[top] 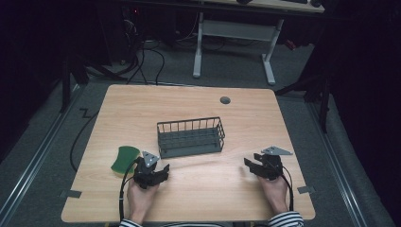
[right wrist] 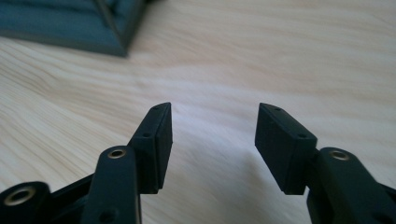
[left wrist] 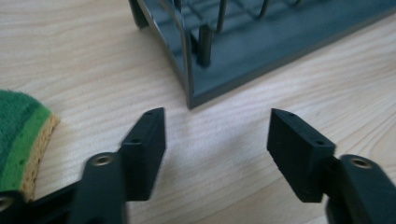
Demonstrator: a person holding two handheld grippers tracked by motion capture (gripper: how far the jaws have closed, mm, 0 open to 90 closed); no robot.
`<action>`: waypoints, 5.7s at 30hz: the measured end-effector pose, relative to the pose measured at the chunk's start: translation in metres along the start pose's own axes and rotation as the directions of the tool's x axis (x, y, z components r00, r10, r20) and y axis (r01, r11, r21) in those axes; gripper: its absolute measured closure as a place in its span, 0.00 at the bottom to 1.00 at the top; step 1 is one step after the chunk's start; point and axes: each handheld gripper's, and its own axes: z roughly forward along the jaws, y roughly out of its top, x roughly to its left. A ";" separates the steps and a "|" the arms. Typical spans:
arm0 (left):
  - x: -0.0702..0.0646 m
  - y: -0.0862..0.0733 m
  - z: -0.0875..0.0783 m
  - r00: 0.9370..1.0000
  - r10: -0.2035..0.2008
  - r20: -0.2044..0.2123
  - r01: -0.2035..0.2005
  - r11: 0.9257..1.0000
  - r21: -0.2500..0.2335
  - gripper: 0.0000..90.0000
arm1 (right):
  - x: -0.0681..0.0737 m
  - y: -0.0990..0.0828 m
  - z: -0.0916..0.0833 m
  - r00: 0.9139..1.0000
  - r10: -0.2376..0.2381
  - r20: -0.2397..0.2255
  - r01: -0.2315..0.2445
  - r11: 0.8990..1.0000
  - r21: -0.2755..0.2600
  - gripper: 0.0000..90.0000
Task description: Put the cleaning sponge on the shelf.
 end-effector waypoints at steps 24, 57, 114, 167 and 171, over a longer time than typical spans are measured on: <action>0.017 0.014 0.018 0.994 -0.105 0.023 0.104 0.994 0.024 0.80 | 0.046 0.057 0.056 0.982 -0.102 -0.157 0.105 0.994 0.009 0.80; 0.002 0.089 0.064 0.999 -0.001 0.050 -0.006 0.989 0.151 0.96 | 0.010 0.063 0.062 0.998 -0.021 -0.055 0.022 1.000 0.020 0.95; 0.011 0.074 0.008 0.998 0.056 0.038 -0.059 0.996 0.073 0.33 | -0.021 0.011 0.018 0.996 0.058 0.074 -0.062 0.997 0.044 0.46; 0.112 0.042 -0.002 0.987 -0.076 -0.139 0.133 0.876 0.463 0.17 | -0.016 -0.017 0.003 0.992 -0.035 0.122 0.031 0.999 0.042 0.35; 0.111 0.041 0.005 0.986 -0.063 -0.153 0.131 0.863 0.488 0.18 | -0.016 -0.017 0.004 0.992 -0.036 0.122 0.031 0.999 0.043 0.35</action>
